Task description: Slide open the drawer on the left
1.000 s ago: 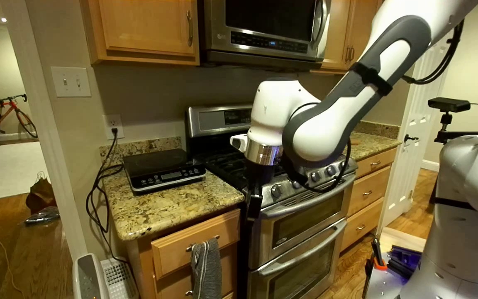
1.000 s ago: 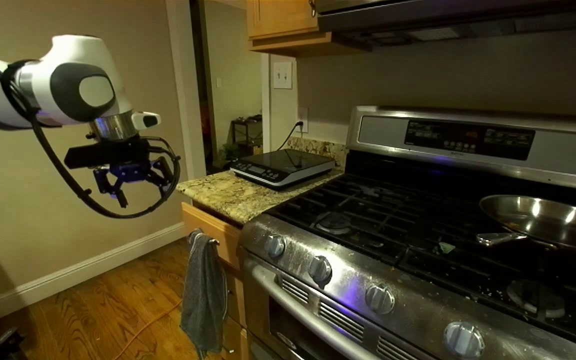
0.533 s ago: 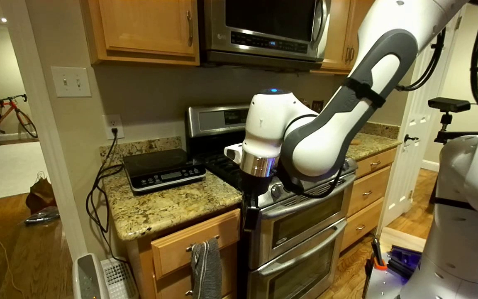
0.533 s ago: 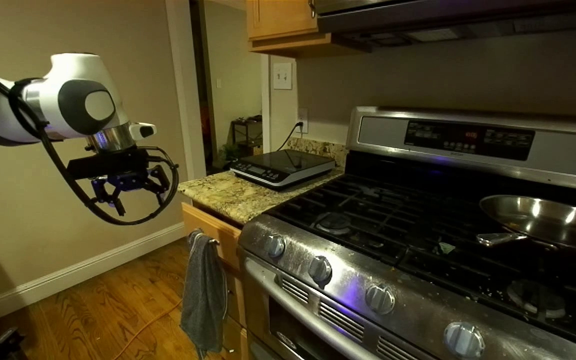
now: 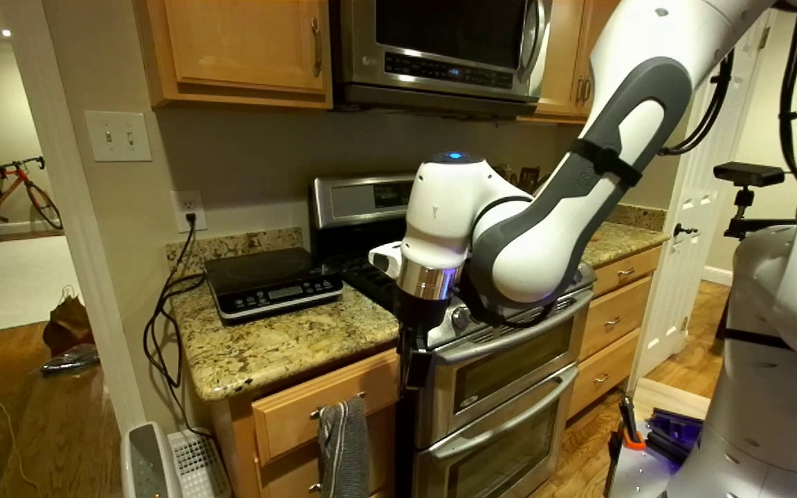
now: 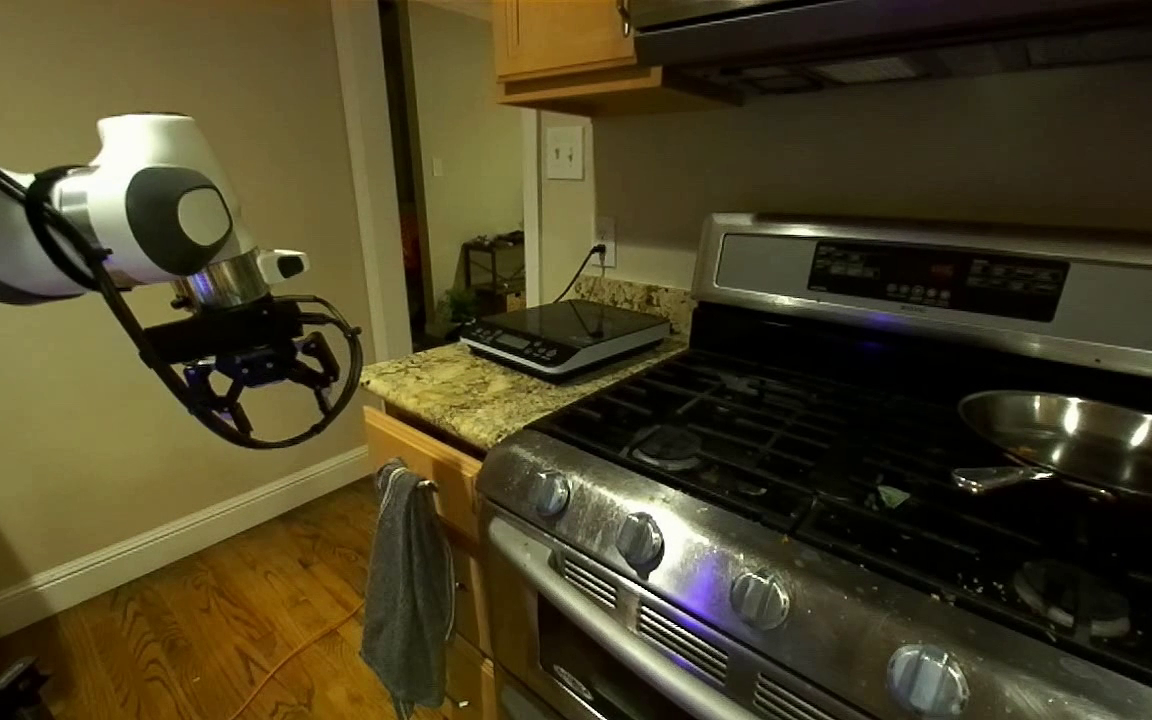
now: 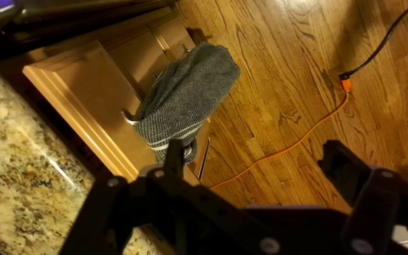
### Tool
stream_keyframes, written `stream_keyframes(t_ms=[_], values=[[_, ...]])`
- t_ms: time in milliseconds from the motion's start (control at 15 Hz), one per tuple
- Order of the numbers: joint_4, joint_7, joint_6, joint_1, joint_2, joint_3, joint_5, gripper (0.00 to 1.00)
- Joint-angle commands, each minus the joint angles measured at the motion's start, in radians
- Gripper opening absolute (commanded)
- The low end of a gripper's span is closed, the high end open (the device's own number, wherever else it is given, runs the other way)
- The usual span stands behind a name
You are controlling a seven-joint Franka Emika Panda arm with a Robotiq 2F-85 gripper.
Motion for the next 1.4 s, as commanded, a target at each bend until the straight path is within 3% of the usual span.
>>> stream_keyframes(t_ms=[0,467,867,933,1333], values=[[0.032,0.014,0.087,-0.030,0.081,0.006,-0.155,1.00],[0.134,0.056,0.193,-0.027,0.254,-0.047,-0.408,1.00],[0.247,0.176,0.206,0.039,0.359,-0.150,-0.629,1.00],[0.216,0.121,0.196,0.004,0.338,-0.108,-0.563,1.00],[0.258,0.151,0.196,0.030,0.378,-0.138,-0.609,1.00]])
